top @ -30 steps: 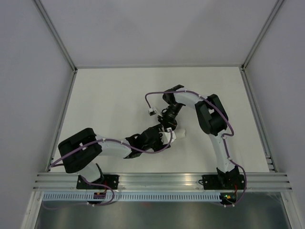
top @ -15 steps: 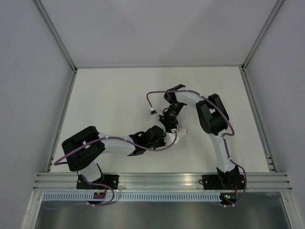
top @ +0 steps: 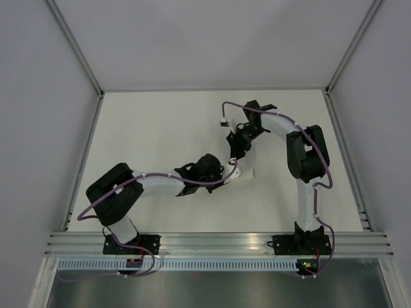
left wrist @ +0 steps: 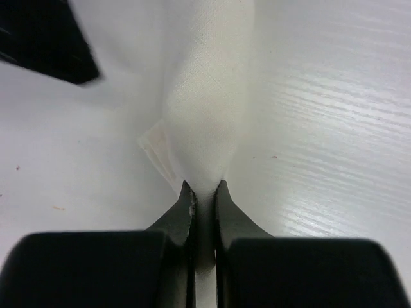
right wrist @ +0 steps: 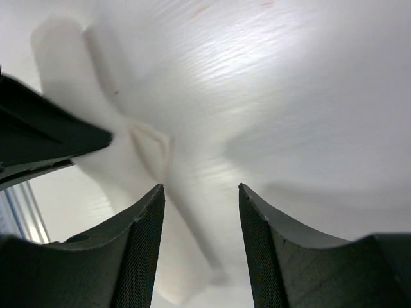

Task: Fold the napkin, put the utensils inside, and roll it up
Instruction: Roll the napkin at the center of the board.

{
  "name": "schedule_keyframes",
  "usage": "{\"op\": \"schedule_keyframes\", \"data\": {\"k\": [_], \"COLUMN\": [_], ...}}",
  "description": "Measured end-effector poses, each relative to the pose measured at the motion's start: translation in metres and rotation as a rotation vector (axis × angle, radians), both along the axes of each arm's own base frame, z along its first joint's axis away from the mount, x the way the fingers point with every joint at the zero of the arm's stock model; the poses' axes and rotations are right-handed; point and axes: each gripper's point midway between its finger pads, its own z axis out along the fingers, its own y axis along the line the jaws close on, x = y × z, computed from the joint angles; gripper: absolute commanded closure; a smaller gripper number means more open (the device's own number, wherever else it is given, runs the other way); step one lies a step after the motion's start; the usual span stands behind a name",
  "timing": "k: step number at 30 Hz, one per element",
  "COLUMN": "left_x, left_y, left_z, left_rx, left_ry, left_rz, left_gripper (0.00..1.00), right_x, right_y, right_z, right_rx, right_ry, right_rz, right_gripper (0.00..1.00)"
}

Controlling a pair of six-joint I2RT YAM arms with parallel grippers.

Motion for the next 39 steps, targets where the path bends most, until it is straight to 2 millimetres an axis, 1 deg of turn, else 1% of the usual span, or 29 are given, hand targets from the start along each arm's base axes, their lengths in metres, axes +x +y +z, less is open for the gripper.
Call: {"op": "schedule_keyframes", "data": {"k": [2,3,5,7,9,11,13,15,17,19,21,23,24,28,31,33,39], "left_x": [-0.002,-0.003,-0.002,0.0,0.004,0.007,0.009,0.01,0.01,0.012,0.013,0.014,0.014,0.011,0.006,0.002,-0.01], "left_y": [-0.003,-0.005,-0.007,-0.01,-0.014,-0.019,-0.024,-0.026,-0.026,-0.025,-0.025,-0.025,-0.025,-0.026,-0.026,-0.026,-0.024], "left_z": [0.0,0.0,0.0,0.0,0.0,0.0,0.0,0.0,0.0,0.0,-0.001,-0.001,-0.002,-0.003,-0.003,-0.004,-0.005], "left_rx": [-0.014,-0.024,-0.043,-0.06,-0.08,-0.093,-0.106,-0.122,-0.139,-0.158,-0.171,-0.178,-0.18,-0.194,-0.203,-0.206,-0.211], "left_ry": [0.031,0.053,0.1,0.153,0.219,0.271,0.319,0.375,0.431,0.49,0.55,0.599,0.625,0.725,0.784,0.815,0.897], "left_rz": [-0.011,-0.016,-0.022,-0.025,-0.029,-0.033,-0.041,-0.047,-0.048,-0.046,-0.044,-0.047,-0.048,-0.058,-0.066,-0.07,-0.078], "left_gripper": [0.98,0.98,0.98,0.98,0.98,0.98,0.98,0.98,0.98,0.98,0.98,0.98,0.98,0.98,0.98,0.98,0.98], "right_x": [0.031,0.044,0.07,0.088,0.098,0.099,0.092,0.074,0.059,0.042,0.027,0.011,0.0,-0.051,-0.083,-0.09,-0.095], "right_y": [-0.016,-0.025,-0.05,-0.077,-0.106,-0.126,-0.138,-0.139,-0.136,-0.132,-0.129,-0.126,-0.124,-0.101,-0.085,-0.074,-0.055], "right_z": [0.012,0.018,0.034,0.052,0.072,0.089,0.106,0.12,0.132,0.141,0.145,0.141,0.134,0.097,0.069,0.054,0.021], "right_rx": [0.031,0.042,0.077,0.109,0.135,0.148,0.156,0.158,0.163,0.164,0.159,0.137,0.122,0.068,0.035,0.016,-0.045], "right_ry": [-0.06,-0.082,-0.129,-0.173,-0.22,-0.264,-0.328,-0.375,-0.433,-0.491,-0.549,-0.602,-0.626,-0.697,-0.731,-0.749,-0.829], "right_rz": [-0.112,-0.158,-0.269,-0.365,-0.443,-0.486,-0.504,-0.492,-0.461,-0.415,-0.366,-0.316,-0.284,-0.118,0.005,0.07,0.169], "right_gripper": [0.45,0.44,0.44,0.44,0.44,0.44,0.44,0.44,0.44,0.45,0.45,0.46,0.45,0.44,0.44,0.45,0.43]}}
